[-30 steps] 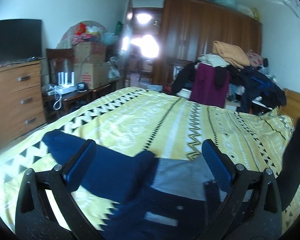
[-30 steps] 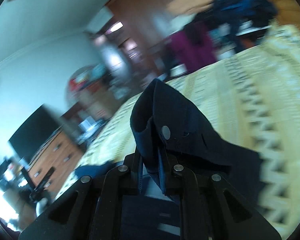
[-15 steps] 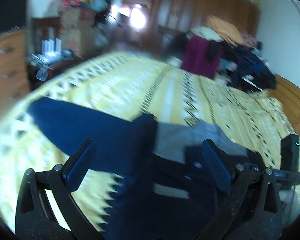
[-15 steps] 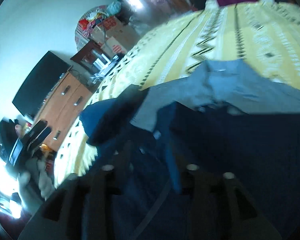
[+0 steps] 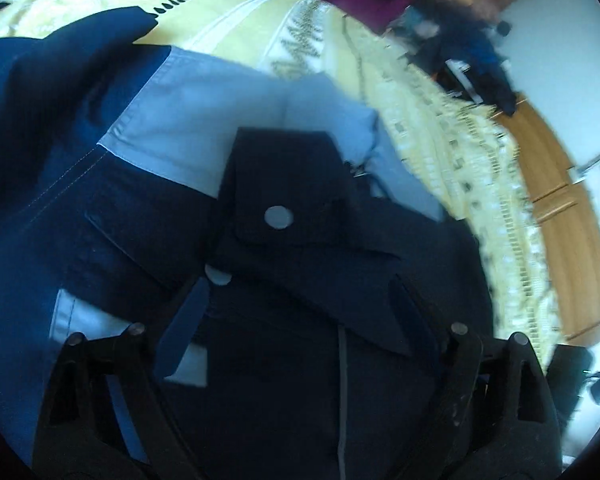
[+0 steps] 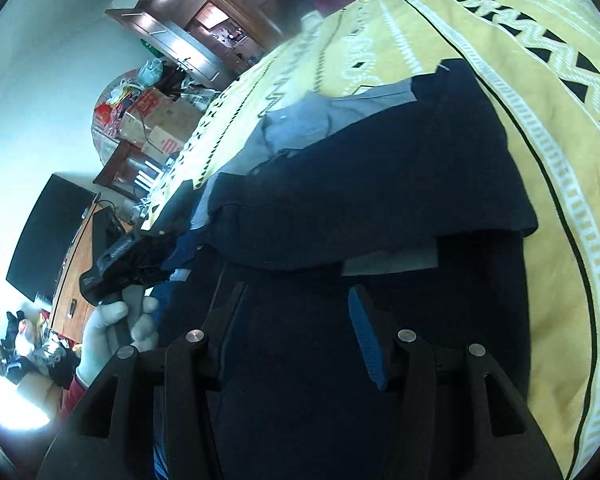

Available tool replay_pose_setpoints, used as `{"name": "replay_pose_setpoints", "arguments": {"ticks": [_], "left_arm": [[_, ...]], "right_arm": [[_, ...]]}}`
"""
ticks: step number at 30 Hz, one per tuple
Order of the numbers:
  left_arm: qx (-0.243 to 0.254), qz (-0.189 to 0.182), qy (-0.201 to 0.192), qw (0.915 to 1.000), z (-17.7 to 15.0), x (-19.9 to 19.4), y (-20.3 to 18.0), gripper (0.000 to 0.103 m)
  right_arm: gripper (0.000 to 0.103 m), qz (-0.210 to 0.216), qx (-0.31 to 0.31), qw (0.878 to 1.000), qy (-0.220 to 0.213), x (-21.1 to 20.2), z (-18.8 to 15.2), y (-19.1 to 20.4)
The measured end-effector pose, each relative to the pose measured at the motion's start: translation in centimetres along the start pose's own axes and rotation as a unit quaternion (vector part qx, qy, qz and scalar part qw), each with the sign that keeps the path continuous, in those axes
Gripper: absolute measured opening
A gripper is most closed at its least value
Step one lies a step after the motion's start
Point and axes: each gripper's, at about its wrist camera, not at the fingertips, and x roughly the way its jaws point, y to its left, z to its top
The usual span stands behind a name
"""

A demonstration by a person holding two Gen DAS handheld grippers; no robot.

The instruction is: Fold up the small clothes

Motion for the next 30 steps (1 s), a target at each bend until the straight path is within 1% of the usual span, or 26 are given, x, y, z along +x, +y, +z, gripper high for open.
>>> {"name": "replay_pose_setpoints", "arguments": {"ticks": [5, 6, 8, 9, 10, 11, 13, 15, 17, 19, 22, 24, 25, 26, 27, 28, 29, 30], "left_arm": [[-0.011, 0.024, -0.025, 0.9993, 0.1, 0.1, 0.1, 0.089], [-0.014, 0.029, -0.03, 0.999, 0.3, 0.2, 0.2, 0.085], [-0.016, 0.045, -0.048, 0.9977, 0.5, 0.1, 0.4, 0.061], [-0.026, 0.035, -0.049, 0.9978, 0.6, -0.1, 1.2, 0.015], [-0.045, 0.011, -0.048, 0.9978, 0.9, 0.0, 1.8, 0.004], [-0.06, -0.004, -0.065, 0.996, 1.1, -0.8, 2.2, 0.002], [-0.05, -0.015, -0.097, 0.9939, 1.3, -2.9, 1.9, 0.002], [-0.041, -0.027, -0.117, 0.9919, 1.3, -4.6, 1.5, 0.002], [-0.035, -0.037, -0.122, 0.9912, 1.2, -5.5, 1.7, 0.002], [-0.044, -0.042, -0.121, 0.9907, 0.7, -5.8, 2.9, 0.002], [-0.064, -0.034, -0.142, 0.9872, 0.2, -7.1, 5.3, 0.002], [-0.079, -0.041, -0.148, 0.9849, 0.5, -7.8, 6.4, 0.002], [-0.078, -0.036, -0.15, 0.9849, 0.7, -7.9, 6.7, 0.002], [-0.069, -0.027, -0.15, 0.9859, 0.8, -7.8, 6.9, 0.002], [-0.061, -0.02, -0.129, 0.9896, 1.0, -6.9, 7.2, 0.003], [-0.06, 0.002, -0.098, 0.9934, 1.0, -5.4, 7.8, 0.004], [-0.066, 0.023, -0.084, 0.9941, 0.9, -4.5, 8.5, 0.004], [-0.08, 0.021, -0.073, 0.9938, 0.6, -3.7, 9.4, 0.0]], "right_arm": [[0.057, 0.003, -0.009, 1.0, -0.005, 0.0, 0.3, -0.1], [0.057, 0.002, -0.011, 1.0, -0.005, 0.1, 0.3, -0.1], [0.057, 0.001, -0.009, 1.0, -0.008, -0.1, 0.1, -0.2], [0.057, 0.001, -0.007, 1.0, -0.01, -0.3, 0.0, -0.2], [0.057, 0.002, -0.001, 1.0, -0.013, -0.5, -0.1, -0.4], [0.057, 0.002, 0.004, 1.0, -0.015, -0.5, -0.1, -0.5], [0.057, 0.002, 0.011, 1.0, -0.017, -0.8, -0.3, -0.8], [0.057, -0.003, 0.01, 1.0, -0.016, -0.9, -0.5, -0.9], [0.057, -0.008, 0.011, 1.0, -0.013, -1.0, -0.7, -1.2], [0.057, -0.01, 0.016, 1.0, -0.017, -1.2, -0.9, -1.5], [0.057, -0.009, 0.024, 1.0, -0.018, -1.2, -1.2, -1.8], [0.057, -0.008, 0.025, 1.0, -0.01, -0.9, -1.5, -1.9], [0.057, -0.008, 0.024, 1.0, -0.006, -0.8, -1.6, -1.9], [0.057, -0.007, 0.022, 1.0, -0.003, -0.7, -1.6, -1.9], [0.057, -0.006, 0.02, 1.0, -0.002, -0.6, -1.7, -1.8], [0.057, -0.006, 0.019, 1.0, -0.003, -0.7, -1.6, -1.8], [0.057, -0.005, 0.019, 1.0, -0.005, -0.8, -1.4, -1.8], [0.057, -0.005, 0.018, 1.0, -0.008, -0.9, -1.2, -1.8]]}}
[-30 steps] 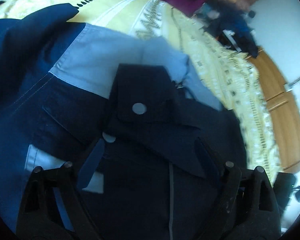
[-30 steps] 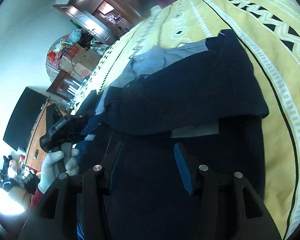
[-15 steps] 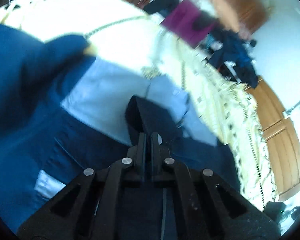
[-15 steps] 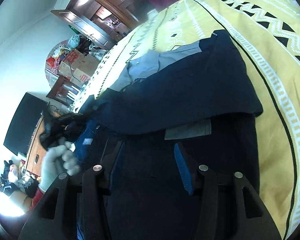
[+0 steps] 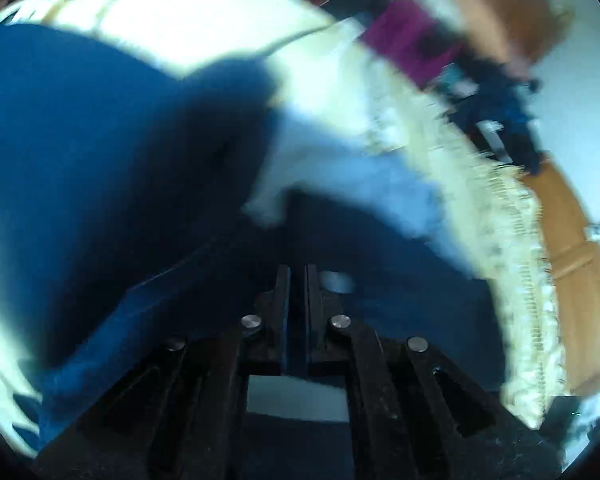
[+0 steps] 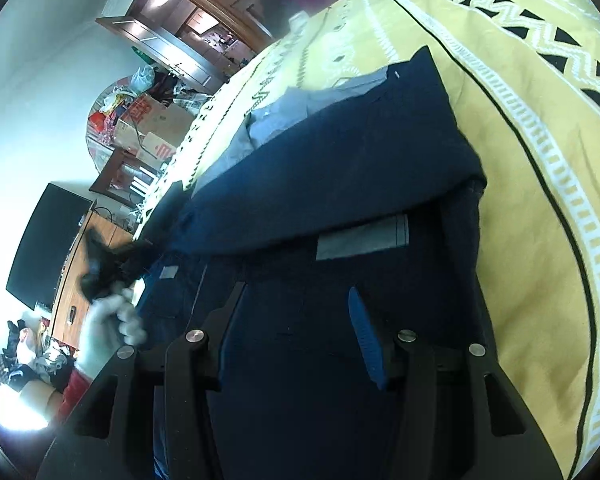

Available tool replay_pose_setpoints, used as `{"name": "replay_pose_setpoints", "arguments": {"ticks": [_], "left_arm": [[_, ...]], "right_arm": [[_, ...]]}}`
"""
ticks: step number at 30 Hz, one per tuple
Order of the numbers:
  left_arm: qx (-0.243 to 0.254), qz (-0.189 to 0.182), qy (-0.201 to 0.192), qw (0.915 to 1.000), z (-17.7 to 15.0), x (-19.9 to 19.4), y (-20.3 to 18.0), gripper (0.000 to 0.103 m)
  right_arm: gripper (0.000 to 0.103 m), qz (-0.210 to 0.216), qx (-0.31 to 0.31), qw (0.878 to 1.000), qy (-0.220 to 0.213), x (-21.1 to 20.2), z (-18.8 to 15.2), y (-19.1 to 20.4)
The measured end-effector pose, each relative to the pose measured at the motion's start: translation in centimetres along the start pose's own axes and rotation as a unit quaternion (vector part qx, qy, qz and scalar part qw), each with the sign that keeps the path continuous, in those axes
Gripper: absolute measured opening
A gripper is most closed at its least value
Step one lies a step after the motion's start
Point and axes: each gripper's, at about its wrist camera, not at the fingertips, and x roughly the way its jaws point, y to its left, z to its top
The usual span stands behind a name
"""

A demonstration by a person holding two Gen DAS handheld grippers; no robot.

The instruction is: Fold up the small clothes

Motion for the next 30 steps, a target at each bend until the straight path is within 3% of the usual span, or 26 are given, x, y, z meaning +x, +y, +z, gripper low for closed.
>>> {"name": "replay_pose_setpoints", "arguments": {"ticks": [2, 4, 7, 8, 12, 13, 14, 15, 16, 17, 18, 20, 21, 23, 25, 27, 30], "left_arm": [[-0.024, -0.011, -0.019, 0.9995, 0.3, -0.7, 1.0, 0.0], [-0.018, 0.0, -0.055, 0.9983, 1.1, -2.4, 0.9, 0.0], [-0.011, -0.006, -0.043, 0.999, 1.5, -2.4, 0.7, 0.0], [0.004, -0.007, -0.036, 0.9993, 1.2, -2.4, 0.1, 0.0], [0.047, -0.039, -0.032, 0.9976, -0.6, -2.7, -3.2, 0.0], [0.059, -0.047, -0.028, 0.9968, -1.2, -2.5, -4.2, 0.002], [0.072, -0.053, -0.02, 0.9958, -1.8, -2.2, -5.2, 0.004], [0.079, -0.059, -0.012, 0.9951, -2.3, -1.8, -5.8, 0.007], [0.081, -0.062, -0.005, 0.9948, -2.5, -1.4, -6.2, 0.009], [0.081, -0.063, 0.001, 0.9947, -2.7, -1.2, -6.4, 0.009], [0.081, -0.065, 0.004, 0.9946, -2.8, -1.2, -6.5, 0.01], [0.086, -0.071, 0.006, 0.9938, -2.9, -1.4, -6.6, 0.01], [0.091, -0.072, 0.004, 0.9932, -2.8, -1.7, -6.7, 0.012], [0.092, -0.074, -0.003, 0.993, -2.4, -2.3, -6.9, 0.018], [0.088, -0.07, -0.01, 0.9937, -2.2, -2.5, -6.9, 0.028], [0.083, -0.062, -0.012, 0.9945, -2.4, -2.4, -7.4, 0.028], [0.082, -0.059, -0.011, 0.9948, -2.5, -2.0, -7.5, 0.029]], "right_arm": [[0.057, 0.001, -0.002, 1.0, -0.013, -0.6, 0.8, -0.2], [0.058, -0.004, -0.004, 0.999, -0.032, -1.6, 1.9, -0.5], [0.067, -0.043, 0.001, 0.998, -0.048, -2.5, 3.5, -1.6], [0.067, -0.062, 0.005, 0.997, -0.037, -2.3, 3.8, -2.2], [0.06, -0.041, -0.012, 0.999, 0.026, -0.3, 3.7, -2.5], [0.056, -0.064, -0.018, 0.997, 0.043, 0.5, 3.7, -3.0], [0.04, -0.092, -0.015, 0.994, 0.049, 1.0, 3.8, -4.0], [0.005, -0.137, 0.004, 0.99, 0.041, 0.9, 4.0, -6.0], [0.0, -0.13, 0.067, 0.989, 0.019, -0.2, 4.2, -9.1], [0.0, -0.085, 0.119, 0.989, 0.008, -0.9, 4.1, -11.0], [0.0, -0.076, 0.126, 0.989, 0.009, -1.2, 3.9, -11.4], [0.005, -0.09, 0.079, 0.993, 0.023, -1.3, 3.7, -10.0], [0.017, -0.091, 0.064, 0.994, 0.025, -1.7, 3.8, -9.1], [0.025, -0.076, 0.055, 0.996, 0.0, -3.2, 4.4, -8.0], [0.026, -0.049, 0.05, 0.997, -0.032, -4.5, 5.7, -7.2], [0.029, -0.036, 0.04, 0.997, -0.053, -4.4, 7.5, -6.6], [0.031, -0.05, 0.014, 0.998, -0.039, -0.7, 9.9, -6.8]]}}
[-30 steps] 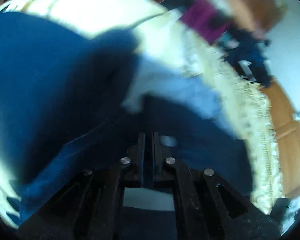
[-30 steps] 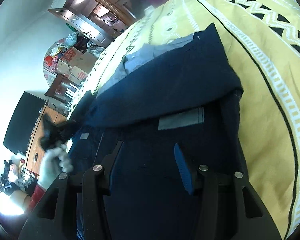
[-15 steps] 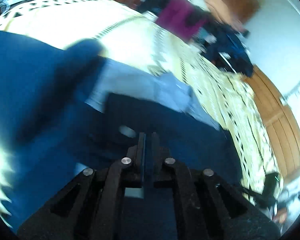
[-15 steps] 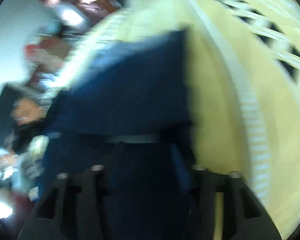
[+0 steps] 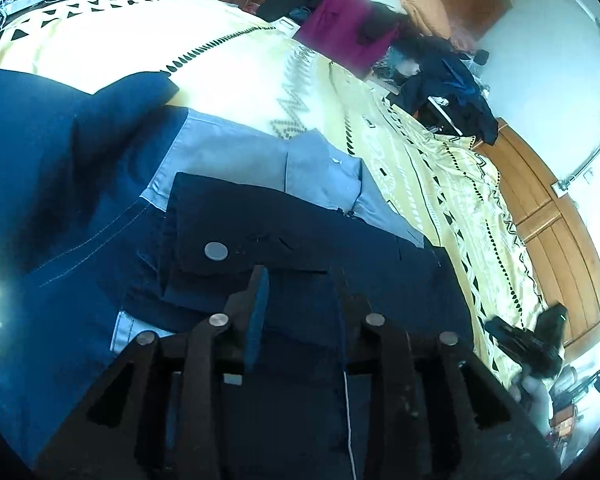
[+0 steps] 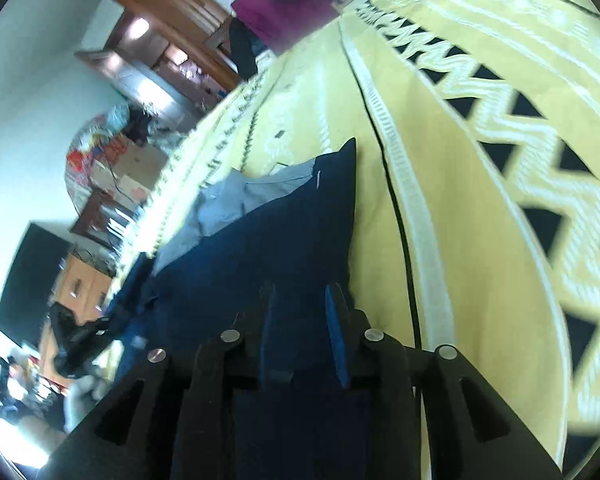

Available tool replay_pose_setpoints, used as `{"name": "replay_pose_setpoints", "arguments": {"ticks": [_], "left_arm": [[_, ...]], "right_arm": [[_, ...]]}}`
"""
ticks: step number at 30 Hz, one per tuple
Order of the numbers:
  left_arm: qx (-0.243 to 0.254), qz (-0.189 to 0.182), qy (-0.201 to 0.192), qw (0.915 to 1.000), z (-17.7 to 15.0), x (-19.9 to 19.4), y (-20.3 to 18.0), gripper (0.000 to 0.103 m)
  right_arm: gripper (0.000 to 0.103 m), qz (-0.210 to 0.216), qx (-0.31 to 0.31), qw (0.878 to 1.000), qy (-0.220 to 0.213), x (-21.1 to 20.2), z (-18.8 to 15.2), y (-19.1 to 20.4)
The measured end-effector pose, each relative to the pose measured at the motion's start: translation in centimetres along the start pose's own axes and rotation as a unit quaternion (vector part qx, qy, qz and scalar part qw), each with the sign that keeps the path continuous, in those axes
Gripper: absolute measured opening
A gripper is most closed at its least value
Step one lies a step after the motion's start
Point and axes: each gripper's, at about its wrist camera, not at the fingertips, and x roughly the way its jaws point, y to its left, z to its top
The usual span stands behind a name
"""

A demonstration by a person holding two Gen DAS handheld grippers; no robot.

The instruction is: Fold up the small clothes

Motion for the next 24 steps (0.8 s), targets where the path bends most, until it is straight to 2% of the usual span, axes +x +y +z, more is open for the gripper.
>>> {"name": "replay_pose_setpoints", "arguments": {"ticks": [2, 3, 5, 7, 9, 12, 13, 14, 15, 16, 17, 18, 20, 23, 24], "left_arm": [[-0.001, 0.001, -0.001, 1.0, 0.1, -0.1, 0.1, 0.03], [0.0, 0.001, -0.002, 1.0, 0.2, -0.5, 0.2, 0.03], [0.002, -0.003, -0.006, 1.0, 0.4, -1.8, 0.9, 0.033], [0.003, 0.01, -0.021, 0.9997, 0.9, -3.6, 2.4, 0.043], [-0.008, 0.028, -0.04, 0.9988, 1.2, -5.9, 4.8, 0.044], [-0.054, 0.059, -0.062, 0.9948, 1.6, -9.7, 10.2, 0.045], [-0.071, 0.073, -0.073, 0.9921, 1.7, -11.2, 12.1, 0.05], [-0.086, 0.093, -0.083, 0.9884, 1.8, -12.8, 14.2, 0.06], [-0.099, 0.106, -0.092, 0.9852, 2.1, -14.4, 16.3, 0.087], [-0.107, 0.113, -0.102, 0.9826, 2.4, -15.6, 18.1, 0.102], [-0.113, 0.127, -0.113, 0.9789, 2.7, -16.8, 20.1, 0.103], [-0.12, 0.146, -0.115, 0.9753, 3.3, -17.7, 22.1, 0.103], [-0.131, 0.174, -0.112, 0.9696, 4.7, -18.6, 25.4, 0.103], [-0.147, 0.199, -0.128, 0.9604, 7.4, -19.9, 29.4, 0.103], [-0.15, 0.202, -0.134, 0.9585, 8.1, -20.0, 30.1, 0.103]], "right_arm": [[0.03, -0.04, -0.012, 0.998, 0.053, 4.1, 0.6, -0.8], [0.024, -0.069, -0.019, 0.993, 0.09, 6.1, 0.0, -1.6], [0.027, -0.073, -0.033, 0.993, 0.082, 5.7, 0.2, -0.9], [0.036, -0.072, -0.05, 0.995, 0.053, 4.0, 0.6, 0.6], [0.051, -0.068, -0.07, 0.995, 0.022, 2.6, 0.7, 2.3], [0.052, -0.072, -0.076, 0.993, 0.053, 3.4, -0.4, 3.7], [0.052, -0.07, -0.082, 0.992, 0.059, 3.6, -1.0, 4.3], [0.052, -0.067, -0.089, 0.992, 0.061, 3.5, -2.0, 5.4], [0.052, -0.064, -0.091, 0.992, 0.061, 3.4, -2.7, 6.2], [0.052, -0.056, -0.091, 0.992, 0.06, 3.1, -3.6, 7.1], [0.057, -0.048, -0.089, 0.993, 0.058, 2.9, -4.4, 8.4], [0.069, -0.046, -0.089, 0.993, 0.058, 2.9, -5.0, 9.3], [0.084, -0.045, -0.105, 0.992, 0.055, 3.0, -6.5, 11.7], [0.087, -0.061, -0.155, 0.984, 0.065, 4.0, -9.2, 15.6], [0.087, -0.077, -0.181, 0.978, 0.07, 4.8, -10.2, 17.0]]}}
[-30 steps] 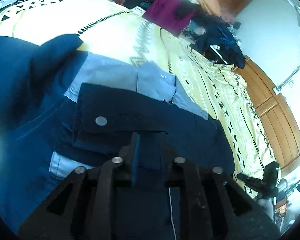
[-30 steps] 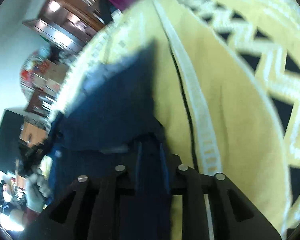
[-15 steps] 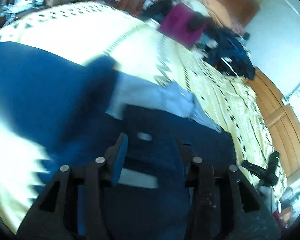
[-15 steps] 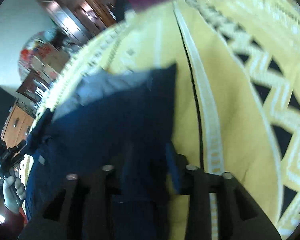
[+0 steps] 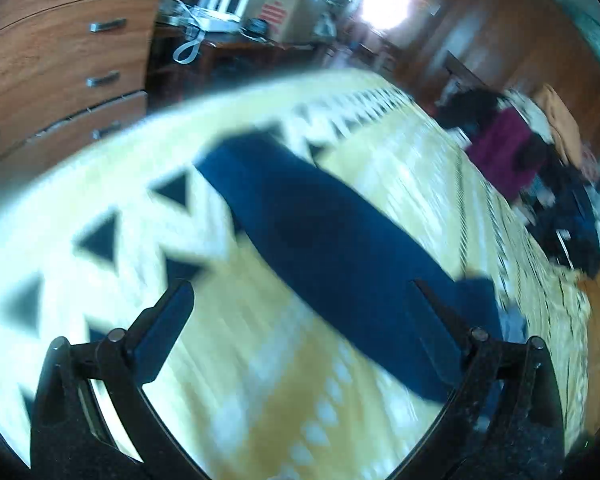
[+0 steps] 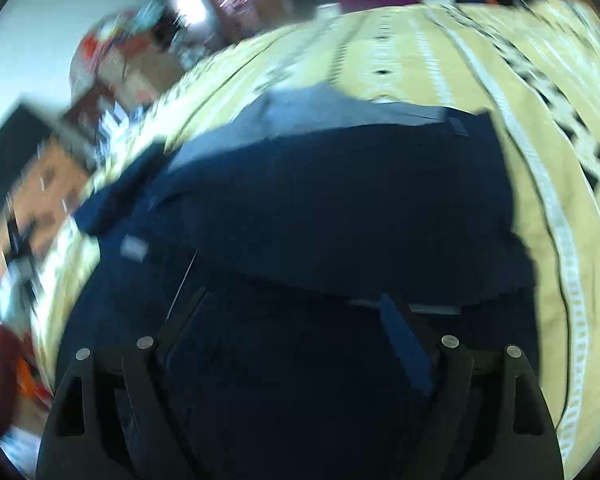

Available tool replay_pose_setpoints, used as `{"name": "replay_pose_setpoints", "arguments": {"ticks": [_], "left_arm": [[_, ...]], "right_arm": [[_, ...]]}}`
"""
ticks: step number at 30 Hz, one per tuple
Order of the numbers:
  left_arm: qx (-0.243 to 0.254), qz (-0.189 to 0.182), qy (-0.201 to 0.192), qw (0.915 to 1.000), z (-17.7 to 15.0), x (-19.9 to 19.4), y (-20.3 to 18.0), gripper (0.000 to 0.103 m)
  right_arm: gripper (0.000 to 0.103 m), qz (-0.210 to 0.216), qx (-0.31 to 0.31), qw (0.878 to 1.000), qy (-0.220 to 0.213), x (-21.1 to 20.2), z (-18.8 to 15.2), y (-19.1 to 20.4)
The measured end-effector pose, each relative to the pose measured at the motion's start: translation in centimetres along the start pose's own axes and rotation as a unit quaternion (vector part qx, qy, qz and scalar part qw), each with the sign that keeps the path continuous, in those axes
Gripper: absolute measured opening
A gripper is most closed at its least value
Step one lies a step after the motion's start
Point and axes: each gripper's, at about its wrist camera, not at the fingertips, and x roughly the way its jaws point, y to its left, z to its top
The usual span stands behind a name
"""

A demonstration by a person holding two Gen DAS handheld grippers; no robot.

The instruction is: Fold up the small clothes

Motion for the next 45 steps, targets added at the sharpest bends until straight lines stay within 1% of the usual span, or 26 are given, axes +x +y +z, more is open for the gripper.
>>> {"name": "replay_pose_setpoints", "arguments": {"ticks": [1, 2, 4, 5, 7, 9, 13, 14, 15, 17, 18, 20, 23, 26, 28, 30, 33, 35, 36, 37, 38, 39, 40, 41, 42, 45], "left_arm": [[-0.007, 0.0, -0.002, 1.0, 1.0, 0.5, 0.2, 0.103], [-0.018, -0.006, 0.001, 0.9998, 1.9, 1.4, 0.6, 0.103], [-0.043, -0.011, 0.016, 0.9989, 2.8, 3.2, 1.2, 0.102], [-0.054, -0.006, 0.032, 0.998, 3.1, 4.6, 1.7, 0.101], [-0.065, 0.001, 0.049, 0.9967, 3.2, 6.4, 2.6, 0.096], [-0.069, 0.009, 0.055, 0.9961, 2.9, 7.6, 3.0, 0.094], [-0.069, -0.003, 0.038, 0.9969, 3.5, 7.7, 3.2, 0.094], [-0.074, -0.009, 0.036, 0.9966, 3.5, 7.8, 3.1, 0.094], [-0.076, -0.011, 0.036, 0.9964, 3.8, 8.0, 3.3, 0.094], [-0.079, -0.002, 0.038, 0.9962, 3.6, 8.4, 3.1, 0.097], [-0.077, -0.004, 0.035, 0.9964, 3.7, 8.7, 3.2, 0.102], [-0.055, 0.014, 0.032, 0.9979, 3.6, 9.1, 2.7, 0.103], [-0.052, 0.027, 0.03, 0.9978, 4.1, 9.6, 2.7, 0.103], [-0.089, 0.003, 0.015, 0.9959, 4.2, 9.0, 3.8, 0.103], [-0.1, -0.009, 0.007, 0.9949, 4.1, 9.0, 4.3, 0.103], [-0.084, 0.003, 0.008, 0.9964, 4.0, 9.0, 3.8, 0.103], [-0.041, 0.05, 0.016, 0.9978, 3.8, 9.6, 2.1, 0.103], [-0.017, 0.067, 0.02, 0.9974, 3.9, 9.8, 1.2, 0.101], [-0.007, 0.065, 0.017, 0.9977, 3.9, 9.6, 0.8, 0.095], [0.005, 0.063, 0.015, 0.9979, 3.8, 9.5, 0.4, 0.082], [0.019, 0.064, 0.012, 0.9977, 3.7, 9.3, -0.1, 0.074], [0.03, 0.061, 0.008, 0.9976, 3.6, 8.9, -0.6, 0.051], [0.038, 0.056, 0.005, 0.9977, 3.5, 8.6, -1.0, 0.026], [0.047, 0.048, 0.001, 0.9977, 3.5, 8.2, -1.5, 0.024], [0.063, 0.049, -0.016, 0.9967, 3.5, 7.2, -2.5, 0.024], [0.111, 0.031, -0.054, 0.9919, 3.2, 4.1, -6.5, 0.024]], "right_arm": [[0.087, -0.012, -0.02, 1.0, 0.005, 0.6, -0.2, 1.4], [0.087, -0.011, -0.033, 0.999, 0.013, 1.5, -0.5, 2.6], [0.087, -0.003, -0.033, 0.999, 0.032, 3.4, -0.7, 4.0], [0.087, -0.003, -0.032, 0.999, 0.035, 4.0, -0.9, 3.8], [0.087, 0.0, -0.023, 0.999, 0.045, 5.3, -1.1, 3.8], [0.087, -0.001, -0.016, 0.999, 0.052, 6.1, -1.5, 3.5], [0.088, -0.011, -0.017, 0.998, 0.058, 6.8, -2.0, 3.4], [0.091, -0.014, -0.021, 0.998, 0.059, 7.0, -2.1, 3.5], [0.097, -0.017, -0.029, 0.998, 0.061, 7.2, -2.3, 3.7], [0.103, -0.029, -0.058, 0.995, 0.07, 8.0, -2.8, 4.6], [0.103, -0.052, -0.079, 0.993, 0.073, 8.5, -3.1, 5.3], [0.103, -0.073, -0.091, 0.991, 0.066, 8.8, -3.2, 5.9], [0.103, -0.066, -0.077, 0.993, 0.055, 9.0, -3.0, 5.5], [0.103, -0.07, -0.077, 0.994, 0.037, 9.1, -3.1, 5.5], [0.103, -0.071, -0.076, 0.994, 0.025, 9.2, -3.1, 5.7], [0.103, -0.071, -0.075, 0.995, 0.017, 9.4, -3.0, 5.7], [0.103, -0.07, -0.067, 0.995, 0.007, 9.6, -2.7, 5.5], [0.103, -0.075, -0.074, 0.994, 0.005, 9.7, -2.5, 5.8], [0.103, -0.073, -0.072, 0.995, 0.007, 9.9, -2.4, 5.8], [0.103, -0.068, -0.065, 0.995, 0.013, 9.9, -2.3, 5.5], [0.103, -0.063, -0.058, 0.996, 0.018, 9.9, -2.2, 5.4], [0.103, -0.057, -0.048, 0.997, 0.029, 10.1, -1.8, 5.1], [0.103, -0.053, -0.046, 0.997, 0.045, 10.3, -1.4, 5.0], [0.103, -0.053, -0.048, 0.996, 0.053, 10.4, -1.2, 5.1], [0.103, -0.053, -0.05, 0.996, 0.059, 10.4, -1.1, 5.2], [0.103, -0.066, -0.053, 0.996, 0.04, 10.0, -1.6, 5.4]]}}
